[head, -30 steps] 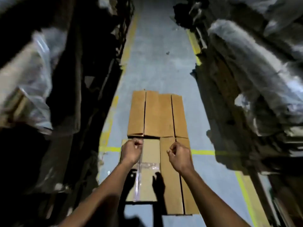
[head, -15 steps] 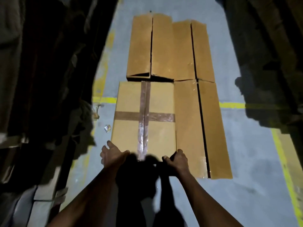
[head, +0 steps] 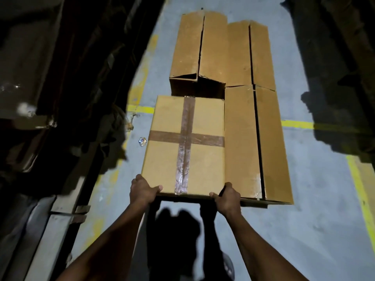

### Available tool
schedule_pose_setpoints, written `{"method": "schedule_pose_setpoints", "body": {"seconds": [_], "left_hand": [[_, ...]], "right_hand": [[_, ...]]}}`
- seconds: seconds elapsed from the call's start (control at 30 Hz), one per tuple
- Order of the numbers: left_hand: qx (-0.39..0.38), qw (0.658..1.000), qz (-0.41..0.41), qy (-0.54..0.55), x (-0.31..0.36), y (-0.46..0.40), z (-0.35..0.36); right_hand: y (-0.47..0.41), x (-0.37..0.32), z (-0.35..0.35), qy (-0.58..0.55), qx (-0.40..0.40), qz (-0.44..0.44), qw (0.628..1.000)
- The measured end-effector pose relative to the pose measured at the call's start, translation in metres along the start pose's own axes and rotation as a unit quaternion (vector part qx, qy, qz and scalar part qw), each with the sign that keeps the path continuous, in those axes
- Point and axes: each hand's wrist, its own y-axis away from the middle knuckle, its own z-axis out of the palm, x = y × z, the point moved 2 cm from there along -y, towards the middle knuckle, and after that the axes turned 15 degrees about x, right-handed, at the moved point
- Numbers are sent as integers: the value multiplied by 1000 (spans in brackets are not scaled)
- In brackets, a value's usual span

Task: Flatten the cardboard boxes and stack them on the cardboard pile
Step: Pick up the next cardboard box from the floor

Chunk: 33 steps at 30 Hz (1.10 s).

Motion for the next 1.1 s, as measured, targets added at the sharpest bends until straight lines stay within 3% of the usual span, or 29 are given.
{"method": "schedule_pose_setpoints", "body": {"seconds": [0.2,0.67,0.9,1.1], "left_hand": [[-1,1000,3,4,-65,64,7],[-1,999,35,0,-258,298,36],[28,997,74,16,-302,400,76],[50,983,172,43,-288,430,96]], "right_hand": [[67,49,3,-33,-18,4,999],[296,246,23,-31,10,-29,999],[362,351,2,-41,16,-52,998],[369,410,-21,-56,43,-33,997]]}}
